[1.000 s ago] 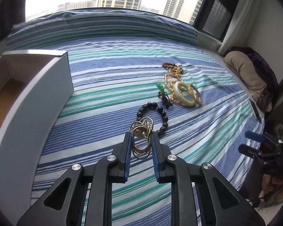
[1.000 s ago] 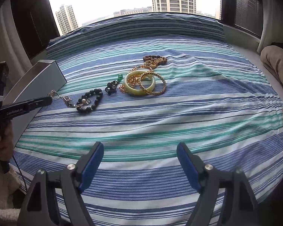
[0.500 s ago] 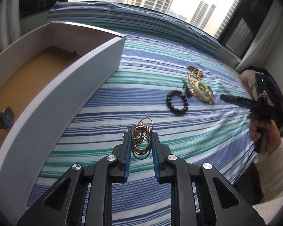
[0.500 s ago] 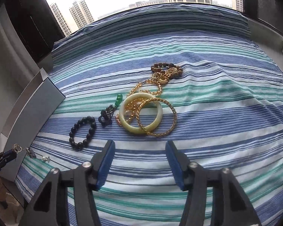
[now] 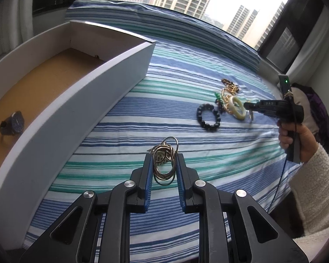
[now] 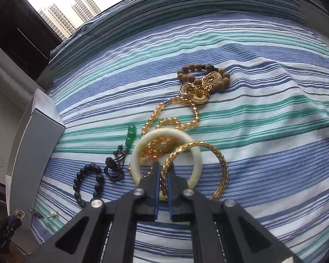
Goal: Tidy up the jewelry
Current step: 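Grasp the gold chain bracelet with the right tool while the left tool holds the silver rings, then carry the gold bracelet and silver rings into the box and open both tools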
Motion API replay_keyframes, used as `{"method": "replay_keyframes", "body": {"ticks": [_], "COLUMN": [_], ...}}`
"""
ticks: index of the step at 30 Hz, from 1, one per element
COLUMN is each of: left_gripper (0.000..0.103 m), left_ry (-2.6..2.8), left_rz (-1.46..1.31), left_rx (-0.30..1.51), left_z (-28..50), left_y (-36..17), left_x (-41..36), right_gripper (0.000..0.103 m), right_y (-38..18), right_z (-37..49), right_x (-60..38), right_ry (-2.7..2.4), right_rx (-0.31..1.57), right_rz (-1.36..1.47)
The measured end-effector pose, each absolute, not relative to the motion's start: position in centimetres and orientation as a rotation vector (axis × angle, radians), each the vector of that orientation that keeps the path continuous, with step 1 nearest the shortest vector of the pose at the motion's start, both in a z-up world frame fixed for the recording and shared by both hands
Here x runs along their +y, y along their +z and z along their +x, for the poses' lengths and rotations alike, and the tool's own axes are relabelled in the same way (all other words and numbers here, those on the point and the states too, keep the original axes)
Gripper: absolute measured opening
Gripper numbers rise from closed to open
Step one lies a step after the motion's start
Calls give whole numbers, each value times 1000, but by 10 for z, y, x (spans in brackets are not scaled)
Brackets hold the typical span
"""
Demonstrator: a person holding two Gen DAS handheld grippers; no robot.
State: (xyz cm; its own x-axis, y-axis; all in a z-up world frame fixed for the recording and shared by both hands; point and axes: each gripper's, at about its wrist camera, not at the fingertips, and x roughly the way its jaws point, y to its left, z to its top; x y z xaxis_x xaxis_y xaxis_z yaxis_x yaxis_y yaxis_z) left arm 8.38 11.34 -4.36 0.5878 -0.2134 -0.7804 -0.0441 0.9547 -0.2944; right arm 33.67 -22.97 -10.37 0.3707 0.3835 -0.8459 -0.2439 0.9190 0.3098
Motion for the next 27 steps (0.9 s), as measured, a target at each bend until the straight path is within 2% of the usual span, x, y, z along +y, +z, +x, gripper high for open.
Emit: {"method": "replay_keyframes", "body": {"ticks": [7,12,22,27], "left_gripper": [19,19,19,19], "left_ry": [-109,-96,60,178], "left_rz": [-335,-389,-411,-405], "left_rx": [890,856,729,706], "left_z": [68,49,0,-11], "left_y": [-11,18,86,99], "left_x": [114,130,202,241], "right_gripper": [6,6,6,6], "right_y": [-50,-36,-6,23], "right_z": [277,234,178,165], "right_x": [-211,-172,-77,-22], "right_ry": [533,645,905,1010], "right_rx": [1062,1045,1012,948], "right_rz": [82,-9,-116,-166]}}
